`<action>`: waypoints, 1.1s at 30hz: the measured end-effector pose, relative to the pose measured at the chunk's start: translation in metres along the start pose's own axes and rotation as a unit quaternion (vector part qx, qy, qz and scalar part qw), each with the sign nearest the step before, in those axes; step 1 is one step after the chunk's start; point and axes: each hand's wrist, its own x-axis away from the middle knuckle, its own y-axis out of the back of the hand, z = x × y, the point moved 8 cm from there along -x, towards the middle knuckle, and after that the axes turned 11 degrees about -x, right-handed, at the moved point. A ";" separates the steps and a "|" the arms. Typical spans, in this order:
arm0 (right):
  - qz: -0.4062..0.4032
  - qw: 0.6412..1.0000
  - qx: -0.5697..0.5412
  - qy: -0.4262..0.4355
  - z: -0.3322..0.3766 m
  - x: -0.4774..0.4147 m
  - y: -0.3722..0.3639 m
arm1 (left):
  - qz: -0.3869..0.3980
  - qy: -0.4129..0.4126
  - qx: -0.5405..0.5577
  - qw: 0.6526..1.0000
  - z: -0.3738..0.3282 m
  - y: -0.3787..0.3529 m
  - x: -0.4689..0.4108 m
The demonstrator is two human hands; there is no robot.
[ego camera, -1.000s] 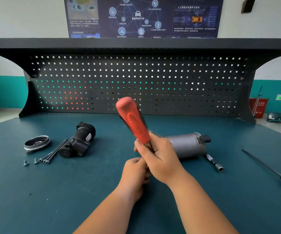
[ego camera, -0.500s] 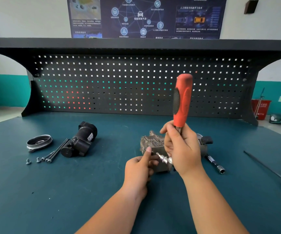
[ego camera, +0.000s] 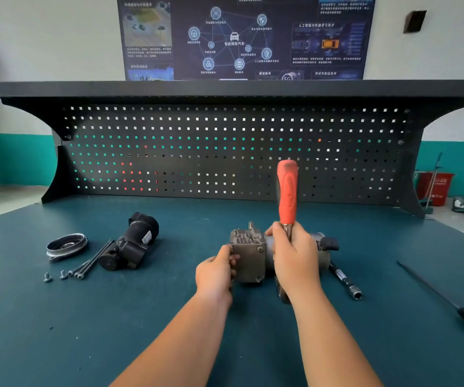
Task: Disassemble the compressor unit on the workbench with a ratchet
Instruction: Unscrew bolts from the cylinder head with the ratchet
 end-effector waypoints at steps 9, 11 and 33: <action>0.032 0.992 0.109 -0.053 -0.021 -0.002 -0.003 | -0.045 -0.059 -0.064 0.995 -0.009 0.006 0.000; 0.028 0.991 0.114 -0.057 -0.023 -0.002 -0.002 | -0.038 -0.094 -0.116 0.988 -0.014 0.007 -0.002; -0.006 0.993 0.049 -0.111 -0.034 0.005 0.011 | -0.115 -0.417 -0.684 0.588 -0.072 -0.005 0.012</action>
